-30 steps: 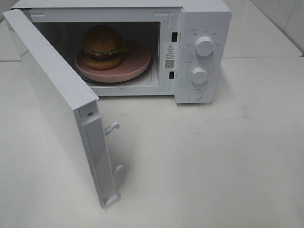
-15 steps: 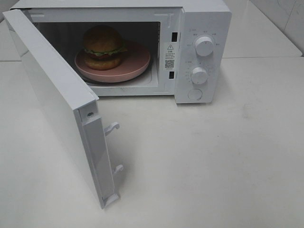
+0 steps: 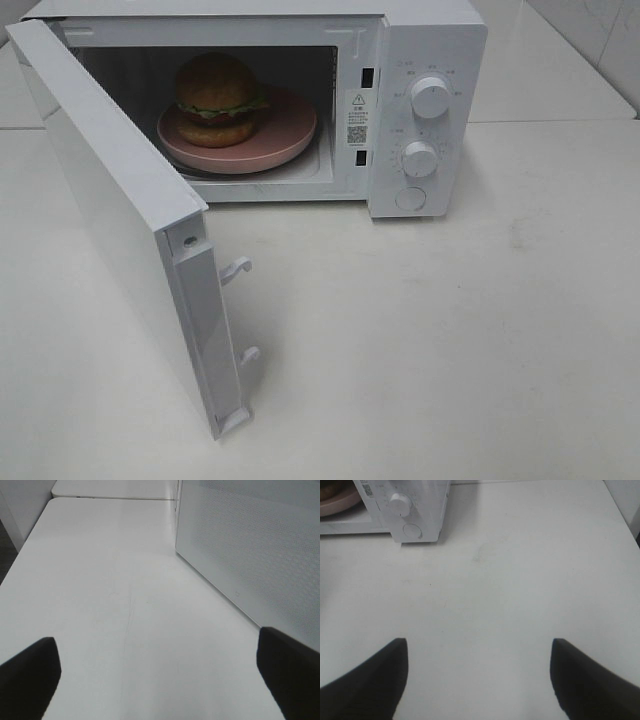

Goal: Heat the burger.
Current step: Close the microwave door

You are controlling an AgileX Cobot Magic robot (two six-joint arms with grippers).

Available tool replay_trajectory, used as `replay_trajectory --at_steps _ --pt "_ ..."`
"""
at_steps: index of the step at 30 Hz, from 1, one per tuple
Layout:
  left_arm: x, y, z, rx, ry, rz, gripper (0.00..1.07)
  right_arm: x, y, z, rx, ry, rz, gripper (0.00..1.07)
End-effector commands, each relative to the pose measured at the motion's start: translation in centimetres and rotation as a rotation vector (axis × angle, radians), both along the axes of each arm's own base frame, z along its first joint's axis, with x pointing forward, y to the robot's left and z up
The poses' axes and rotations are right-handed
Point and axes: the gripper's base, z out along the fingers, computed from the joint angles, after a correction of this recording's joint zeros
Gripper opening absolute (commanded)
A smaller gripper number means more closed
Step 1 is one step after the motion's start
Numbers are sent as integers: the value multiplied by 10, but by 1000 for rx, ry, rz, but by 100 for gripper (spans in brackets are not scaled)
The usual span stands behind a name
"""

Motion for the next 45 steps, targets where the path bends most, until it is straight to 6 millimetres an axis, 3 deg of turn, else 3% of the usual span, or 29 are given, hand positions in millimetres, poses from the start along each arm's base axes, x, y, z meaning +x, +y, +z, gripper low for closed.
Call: replay_trajectory --at_steps 1,45 --pt "-2 0 0 -3 -29 0 100 -6 -1 -2 -3 -31 -3 75" --pt "-2 0 0 -3 -28 0 100 -5 -1 -2 -4 -31 -2 75"
